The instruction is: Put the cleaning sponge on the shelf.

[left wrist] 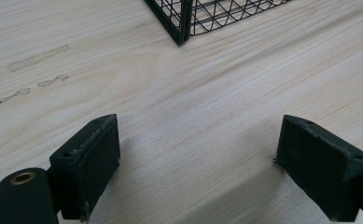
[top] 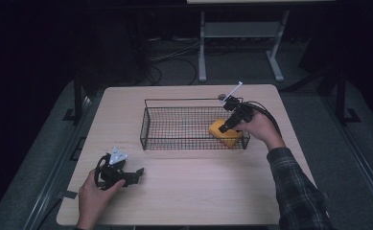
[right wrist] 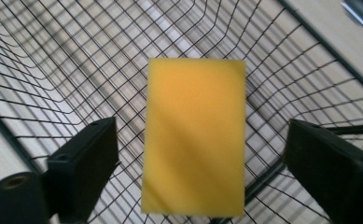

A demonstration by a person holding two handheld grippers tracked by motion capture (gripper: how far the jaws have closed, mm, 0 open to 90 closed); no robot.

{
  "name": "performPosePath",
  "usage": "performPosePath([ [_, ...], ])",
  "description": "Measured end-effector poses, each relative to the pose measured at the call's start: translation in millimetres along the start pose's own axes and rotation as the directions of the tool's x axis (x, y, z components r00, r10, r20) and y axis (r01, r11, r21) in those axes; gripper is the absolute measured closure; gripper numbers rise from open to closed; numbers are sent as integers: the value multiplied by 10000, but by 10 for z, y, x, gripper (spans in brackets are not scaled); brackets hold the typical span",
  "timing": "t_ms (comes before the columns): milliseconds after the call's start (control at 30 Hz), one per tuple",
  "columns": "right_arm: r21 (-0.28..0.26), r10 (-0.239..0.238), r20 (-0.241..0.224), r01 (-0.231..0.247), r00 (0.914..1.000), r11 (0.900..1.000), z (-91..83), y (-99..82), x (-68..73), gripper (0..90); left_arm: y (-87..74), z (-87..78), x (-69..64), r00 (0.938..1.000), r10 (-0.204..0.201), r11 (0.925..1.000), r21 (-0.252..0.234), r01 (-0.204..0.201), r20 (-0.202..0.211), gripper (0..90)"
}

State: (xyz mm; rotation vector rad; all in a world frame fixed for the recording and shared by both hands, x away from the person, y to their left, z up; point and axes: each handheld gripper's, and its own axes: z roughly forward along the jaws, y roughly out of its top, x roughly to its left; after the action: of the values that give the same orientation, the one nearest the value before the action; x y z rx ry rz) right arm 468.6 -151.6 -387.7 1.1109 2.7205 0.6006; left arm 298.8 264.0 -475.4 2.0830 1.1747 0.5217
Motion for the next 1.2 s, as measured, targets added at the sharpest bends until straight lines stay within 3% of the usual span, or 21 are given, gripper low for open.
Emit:
performPosePath([
  [267,-469,57,184,-49,9998,9989,-251,-124,33,29,0,0,0,10000,5,10000,2,-5,-3,126],
  [633,-1134,255,415,-207,9988,9933,-493,-442,108,22,0,0,0,10000,4,10000,0,-4,-2,126],
  [1200,-2182,1038,592,-886,9928,9719,-598,-1223,204,21,0,0,1,10000,20,10000,4,-20,-11,126],
])
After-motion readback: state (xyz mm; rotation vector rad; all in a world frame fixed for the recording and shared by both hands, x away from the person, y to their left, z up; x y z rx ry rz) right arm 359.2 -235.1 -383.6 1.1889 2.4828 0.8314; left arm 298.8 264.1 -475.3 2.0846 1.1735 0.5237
